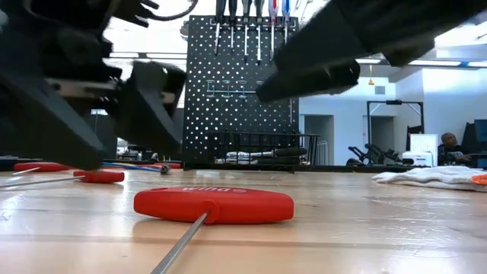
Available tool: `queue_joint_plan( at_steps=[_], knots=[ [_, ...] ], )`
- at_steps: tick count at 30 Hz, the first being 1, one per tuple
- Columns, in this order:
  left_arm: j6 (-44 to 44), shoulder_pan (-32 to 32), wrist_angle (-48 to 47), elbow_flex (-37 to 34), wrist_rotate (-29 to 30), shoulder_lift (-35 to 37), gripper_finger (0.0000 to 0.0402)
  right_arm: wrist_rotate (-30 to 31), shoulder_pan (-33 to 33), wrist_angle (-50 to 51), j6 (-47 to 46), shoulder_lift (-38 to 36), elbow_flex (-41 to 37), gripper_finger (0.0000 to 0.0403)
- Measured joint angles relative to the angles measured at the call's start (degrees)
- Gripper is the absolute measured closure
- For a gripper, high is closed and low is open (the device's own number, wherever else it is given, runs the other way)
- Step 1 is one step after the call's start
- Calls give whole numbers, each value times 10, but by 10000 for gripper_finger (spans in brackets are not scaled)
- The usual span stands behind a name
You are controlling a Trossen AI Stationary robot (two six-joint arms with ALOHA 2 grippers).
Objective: Hang tools onto peg board
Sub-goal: Hang the red hex key onto the black pegboard
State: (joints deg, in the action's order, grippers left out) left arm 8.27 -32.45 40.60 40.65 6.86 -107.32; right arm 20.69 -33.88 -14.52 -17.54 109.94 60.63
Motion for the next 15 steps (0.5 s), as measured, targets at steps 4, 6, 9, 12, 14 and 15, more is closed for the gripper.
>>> queue_joint_plan(
  at_steps=[4,6,9,12,14,15],
  knots=[
    [-29,1,-3,29,20,-36,196,0,3,26,-4,2,10,143],
    [-42,-1,-2,45,38,-51,196,0,2,22,-5,1,15,143],
    [-66,-2,-37,69,82,-65,196,1,-2,16,-17,-1,16,143],
    [-96,-2,-88,90,113,-68,196,1,-11,19,-25,1,19,143],
    [-109,-1,-104,96,115,-68,196,2,-16,13,-35,0,22,143],
    [-111,0,-108,97,113,-67,196,2,-20,12,-40,0,22,143]
  ],
)
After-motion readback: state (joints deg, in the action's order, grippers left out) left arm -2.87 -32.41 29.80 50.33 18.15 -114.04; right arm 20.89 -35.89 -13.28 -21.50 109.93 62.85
